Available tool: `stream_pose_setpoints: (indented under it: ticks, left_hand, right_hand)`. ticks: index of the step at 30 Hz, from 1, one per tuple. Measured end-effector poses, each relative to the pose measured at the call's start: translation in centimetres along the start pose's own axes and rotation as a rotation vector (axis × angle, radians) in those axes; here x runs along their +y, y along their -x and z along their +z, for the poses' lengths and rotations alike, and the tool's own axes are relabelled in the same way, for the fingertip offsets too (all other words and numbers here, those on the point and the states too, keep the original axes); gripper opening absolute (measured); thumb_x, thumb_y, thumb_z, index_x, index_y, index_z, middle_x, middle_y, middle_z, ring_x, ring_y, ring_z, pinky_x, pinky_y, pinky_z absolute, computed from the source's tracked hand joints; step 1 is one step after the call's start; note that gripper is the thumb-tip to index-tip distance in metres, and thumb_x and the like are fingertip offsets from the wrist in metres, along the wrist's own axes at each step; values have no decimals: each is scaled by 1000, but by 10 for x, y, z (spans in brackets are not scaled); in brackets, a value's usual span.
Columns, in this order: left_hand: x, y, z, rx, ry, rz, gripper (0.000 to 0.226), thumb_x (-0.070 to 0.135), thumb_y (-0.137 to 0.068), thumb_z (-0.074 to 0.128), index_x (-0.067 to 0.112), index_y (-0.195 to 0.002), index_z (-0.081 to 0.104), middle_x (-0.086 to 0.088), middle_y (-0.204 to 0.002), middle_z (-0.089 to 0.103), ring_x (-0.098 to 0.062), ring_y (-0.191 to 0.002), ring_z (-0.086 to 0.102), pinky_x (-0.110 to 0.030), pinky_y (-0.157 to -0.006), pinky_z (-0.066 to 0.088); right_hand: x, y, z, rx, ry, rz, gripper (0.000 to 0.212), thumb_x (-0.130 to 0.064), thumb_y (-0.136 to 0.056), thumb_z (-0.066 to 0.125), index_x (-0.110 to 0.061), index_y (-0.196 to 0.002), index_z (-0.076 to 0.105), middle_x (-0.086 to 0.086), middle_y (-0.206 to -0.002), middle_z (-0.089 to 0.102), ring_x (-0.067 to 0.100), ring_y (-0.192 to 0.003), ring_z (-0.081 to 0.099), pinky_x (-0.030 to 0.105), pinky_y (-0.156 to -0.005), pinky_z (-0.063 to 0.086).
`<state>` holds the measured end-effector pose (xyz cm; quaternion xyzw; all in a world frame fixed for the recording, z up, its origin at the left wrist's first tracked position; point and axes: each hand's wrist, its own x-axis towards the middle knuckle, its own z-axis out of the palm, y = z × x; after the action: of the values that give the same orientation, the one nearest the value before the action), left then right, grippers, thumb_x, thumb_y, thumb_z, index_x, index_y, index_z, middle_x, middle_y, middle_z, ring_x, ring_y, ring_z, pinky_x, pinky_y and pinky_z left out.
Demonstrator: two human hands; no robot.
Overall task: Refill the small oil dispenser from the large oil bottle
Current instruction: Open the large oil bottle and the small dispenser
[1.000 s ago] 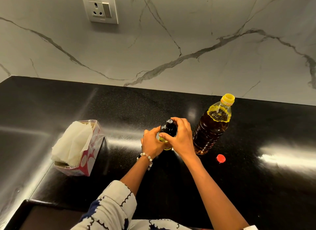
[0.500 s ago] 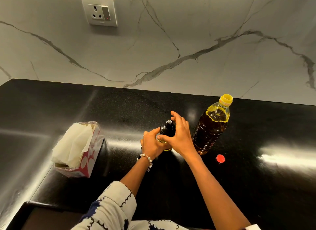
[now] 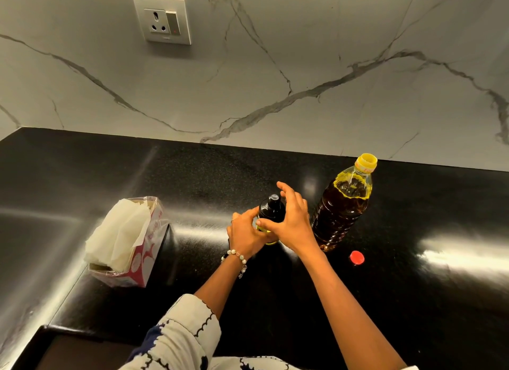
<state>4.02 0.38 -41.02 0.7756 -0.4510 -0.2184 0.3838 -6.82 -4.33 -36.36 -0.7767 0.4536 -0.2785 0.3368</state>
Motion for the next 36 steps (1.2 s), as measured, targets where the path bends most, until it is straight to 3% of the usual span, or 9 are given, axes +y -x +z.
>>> stream_pose_setpoints:
  ticks: [3, 6, 10, 13, 15, 20, 24, 30, 36]
  left_hand:
    - [-1, 0, 1, -4, 8, -12, 46, 33, -62, 82, 41, -104, 64, 19, -84, 59, -17, -96, 44, -37, -81, 41]
    - [-1, 0, 2, 0, 20, -26, 51, 25, -63, 81, 39, -110, 64, 14, -92, 64, -18, -100, 45, -34, -80, 37]
    - [0, 1, 0, -4, 10, -19, 55, 24, -63, 82, 37, -114, 64, 16, -88, 58, -18, -101, 45, -33, -81, 34]
    - [1, 2, -2, -4, 20, -5, 52, 29, -61, 84, 37, -109, 65, 24, -80, 52, -17, -97, 44, -36, -83, 39]
    - [1, 2, -1, -6, 13, -3, 49, 33, -61, 84, 38, -105, 65, 23, -77, 53, -17, -96, 44, -37, -82, 41]
    - [1, 2, -2, -1, 5, 2, 52, 33, -61, 85, 39, -109, 64, 20, -85, 54, -17, -97, 43, -35, -81, 36]
    - [2, 3, -2, -1, 15, -4, 50, 29, -60, 84, 38, -106, 65, 23, -82, 52, -18, -98, 44, -35, -82, 35]
    - [2, 2, -2, -11, 0, 0, 46, 34, -60, 84, 38, -101, 65, 22, -77, 51, -18, -96, 44, -38, -83, 41]
    - [1, 3, -1, -5, 23, -8, 48, 31, -62, 85, 38, -105, 65, 22, -82, 53, -16, -96, 43, -37, -84, 39]
  right_hand:
    - [1, 2, 6, 80, 31, 11, 75, -35, -68, 83, -22, -132, 45, 1, -124, 49, 18, -118, 40, 34, -97, 40]
    - [-2, 4, 8, 90, 5, 10, 65, -26, -69, 79, -21, -125, 46, -3, -118, 51, 17, -115, 44, 40, -97, 42]
    - [-2, 3, 4, -22, -61, 56, 78, -15, -70, 75, -24, -137, 35, -2, -126, 49, 20, -121, 44, 49, -104, 37]
    - [0, 1, 2, -73, -76, 55, 89, -18, -70, 77, -29, -143, 28, -2, -133, 46, 19, -126, 39, 50, -107, 35]
    - [-1, 0, 3, -47, -74, 53, 91, -24, -69, 81, -29, -143, 28, -2, -135, 45, 17, -128, 36, 47, -107, 35]
    - [-4, 2, 4, 72, -64, 12, 77, -23, -69, 82, -22, -134, 41, -10, -113, 43, 11, -115, 42, 43, -102, 40]
    - [-3, 3, 2, 8, -103, 30, 87, -14, -69, 80, -23, -141, 32, -8, -116, 48, 17, -118, 48, 37, -102, 41]
    - [1, 3, 3, -38, -101, 43, 103, -22, -66, 83, -32, -147, 20, -4, -132, 47, 16, -127, 41, 47, -108, 35]
    - [-2, 1, 4, 1, -53, 51, 104, -20, -68, 84, -26, -149, 19, -6, -117, 52, 18, -117, 50, 42, -104, 42]
